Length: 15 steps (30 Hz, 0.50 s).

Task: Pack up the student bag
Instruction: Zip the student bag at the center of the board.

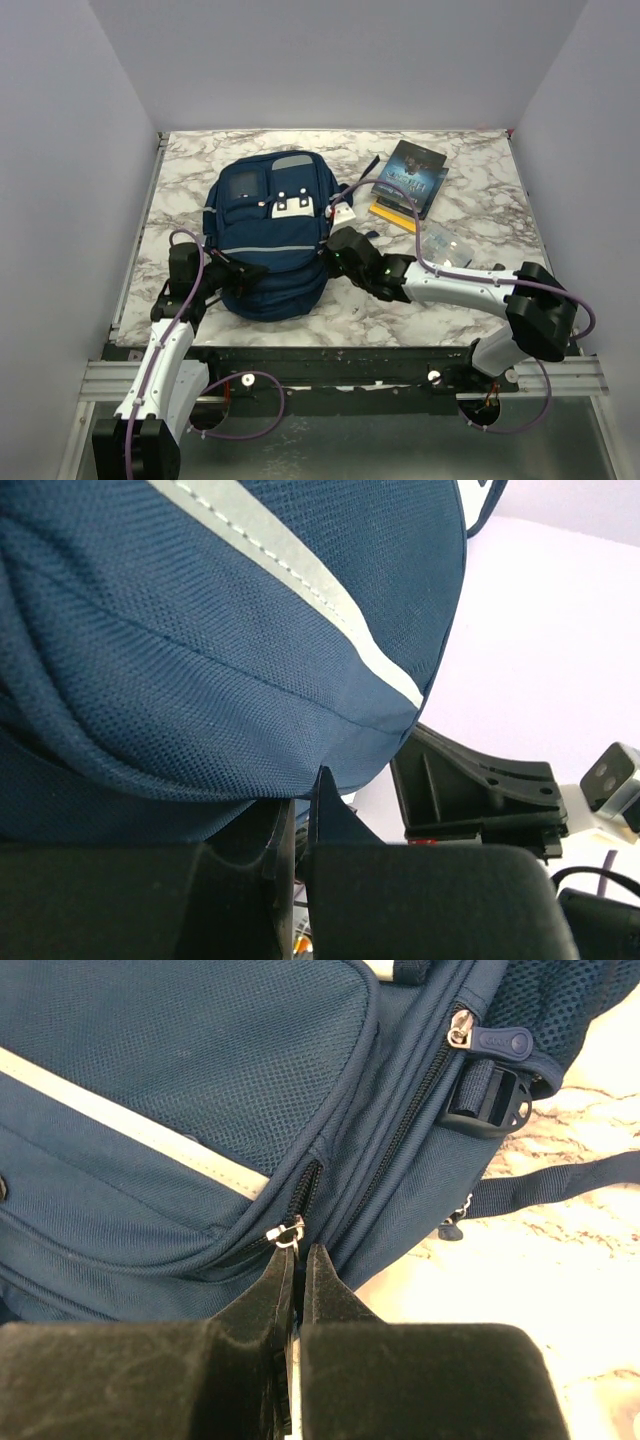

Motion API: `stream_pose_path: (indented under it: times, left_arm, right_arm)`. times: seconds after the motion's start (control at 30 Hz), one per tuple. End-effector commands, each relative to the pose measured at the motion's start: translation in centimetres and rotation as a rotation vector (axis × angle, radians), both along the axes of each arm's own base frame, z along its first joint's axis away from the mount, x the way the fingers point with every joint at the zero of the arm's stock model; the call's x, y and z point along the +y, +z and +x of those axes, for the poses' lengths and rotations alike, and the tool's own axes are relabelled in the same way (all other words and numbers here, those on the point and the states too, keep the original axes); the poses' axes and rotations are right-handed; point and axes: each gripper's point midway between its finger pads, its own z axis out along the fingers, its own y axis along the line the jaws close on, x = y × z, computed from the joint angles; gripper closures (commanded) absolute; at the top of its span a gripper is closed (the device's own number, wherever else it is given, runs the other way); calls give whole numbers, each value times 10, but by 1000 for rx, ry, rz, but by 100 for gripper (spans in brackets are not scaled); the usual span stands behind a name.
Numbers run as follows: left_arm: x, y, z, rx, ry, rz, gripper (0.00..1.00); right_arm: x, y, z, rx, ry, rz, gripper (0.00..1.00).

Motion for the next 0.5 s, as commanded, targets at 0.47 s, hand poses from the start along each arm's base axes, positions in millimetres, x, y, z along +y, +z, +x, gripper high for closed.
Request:
stream_pose_path:
  times: [0.47]
  left_arm:
    - [8, 10, 2, -47, 18, 30, 100]
  right_arm:
    - [-67, -7, 49, 1, -202, -207, 66]
